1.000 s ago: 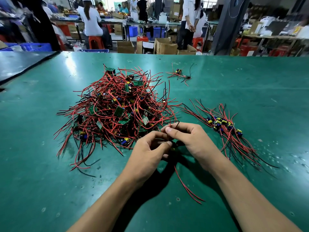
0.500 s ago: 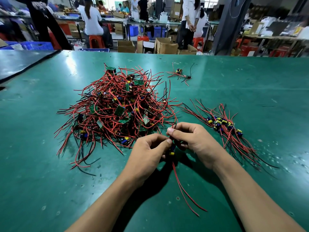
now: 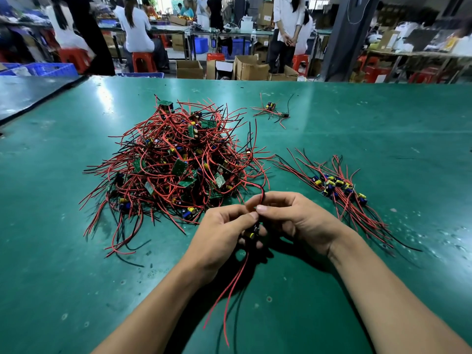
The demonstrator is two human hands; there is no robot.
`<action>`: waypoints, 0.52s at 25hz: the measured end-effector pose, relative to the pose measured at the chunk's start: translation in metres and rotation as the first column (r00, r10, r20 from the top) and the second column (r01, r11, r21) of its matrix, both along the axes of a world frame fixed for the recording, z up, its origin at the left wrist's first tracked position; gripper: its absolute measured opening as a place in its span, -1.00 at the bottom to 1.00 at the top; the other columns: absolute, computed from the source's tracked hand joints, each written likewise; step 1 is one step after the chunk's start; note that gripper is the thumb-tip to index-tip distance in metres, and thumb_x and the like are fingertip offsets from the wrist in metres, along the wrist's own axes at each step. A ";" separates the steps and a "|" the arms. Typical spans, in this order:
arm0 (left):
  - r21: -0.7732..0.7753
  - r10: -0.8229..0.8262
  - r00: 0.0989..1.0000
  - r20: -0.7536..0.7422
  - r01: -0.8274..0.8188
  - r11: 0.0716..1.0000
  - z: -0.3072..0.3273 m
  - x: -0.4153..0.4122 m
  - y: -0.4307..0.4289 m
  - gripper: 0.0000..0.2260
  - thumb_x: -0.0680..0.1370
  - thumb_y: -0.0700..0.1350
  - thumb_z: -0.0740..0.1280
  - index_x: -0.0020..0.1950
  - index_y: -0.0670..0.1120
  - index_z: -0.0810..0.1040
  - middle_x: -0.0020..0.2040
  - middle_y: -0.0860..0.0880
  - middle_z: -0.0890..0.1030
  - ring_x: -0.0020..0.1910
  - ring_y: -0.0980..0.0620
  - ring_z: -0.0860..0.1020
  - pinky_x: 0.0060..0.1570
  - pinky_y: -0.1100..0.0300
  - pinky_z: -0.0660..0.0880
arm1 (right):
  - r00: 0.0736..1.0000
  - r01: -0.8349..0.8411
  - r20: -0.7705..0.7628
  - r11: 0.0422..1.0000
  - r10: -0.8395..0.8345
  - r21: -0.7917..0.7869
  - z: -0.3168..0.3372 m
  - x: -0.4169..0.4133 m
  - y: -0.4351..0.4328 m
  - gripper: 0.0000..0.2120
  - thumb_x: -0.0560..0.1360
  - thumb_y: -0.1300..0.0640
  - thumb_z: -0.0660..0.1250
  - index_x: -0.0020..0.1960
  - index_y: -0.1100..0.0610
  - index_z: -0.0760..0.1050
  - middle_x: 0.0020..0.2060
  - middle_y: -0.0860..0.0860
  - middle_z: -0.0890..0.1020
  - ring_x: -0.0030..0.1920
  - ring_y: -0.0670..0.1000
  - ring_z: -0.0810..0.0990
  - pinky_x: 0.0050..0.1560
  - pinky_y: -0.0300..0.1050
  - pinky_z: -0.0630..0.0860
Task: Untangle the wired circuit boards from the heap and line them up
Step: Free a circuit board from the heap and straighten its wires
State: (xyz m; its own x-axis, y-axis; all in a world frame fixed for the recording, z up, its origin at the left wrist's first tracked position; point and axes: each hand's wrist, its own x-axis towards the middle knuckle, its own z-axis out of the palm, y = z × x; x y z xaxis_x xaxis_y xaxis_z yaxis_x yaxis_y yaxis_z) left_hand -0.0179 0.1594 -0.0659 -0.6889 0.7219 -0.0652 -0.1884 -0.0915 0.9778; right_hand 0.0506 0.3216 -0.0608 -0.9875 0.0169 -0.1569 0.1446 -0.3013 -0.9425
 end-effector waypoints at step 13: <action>-0.011 0.095 0.995 -0.024 -0.096 0.995 -0.003 0.000 0.001 -0.88 0.55 -0.26 0.36 -0.16 -0.19 0.65 -0.29 -0.20 0.67 -0.42 -0.07 0.59 -0.37 0.20 0.55 | 0.882 0.462 -0.099 0.887 -0.460 -0.004 -0.006 -0.016 -0.006 -0.84 0.34 0.13 0.50 -0.08 0.11 0.65 -0.47 -0.05 0.48 -0.53 -0.13 0.36 -0.57 -0.32 0.20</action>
State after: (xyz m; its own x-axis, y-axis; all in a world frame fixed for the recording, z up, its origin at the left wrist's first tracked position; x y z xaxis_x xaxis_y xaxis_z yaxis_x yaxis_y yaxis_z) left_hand -0.0178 0.1601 -0.0690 -0.7562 0.6519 -0.0564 -0.1561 -0.0961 0.9831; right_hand 0.0343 0.3156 -0.0672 -0.8774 0.4761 -0.0588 -0.0960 -0.2945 -0.9508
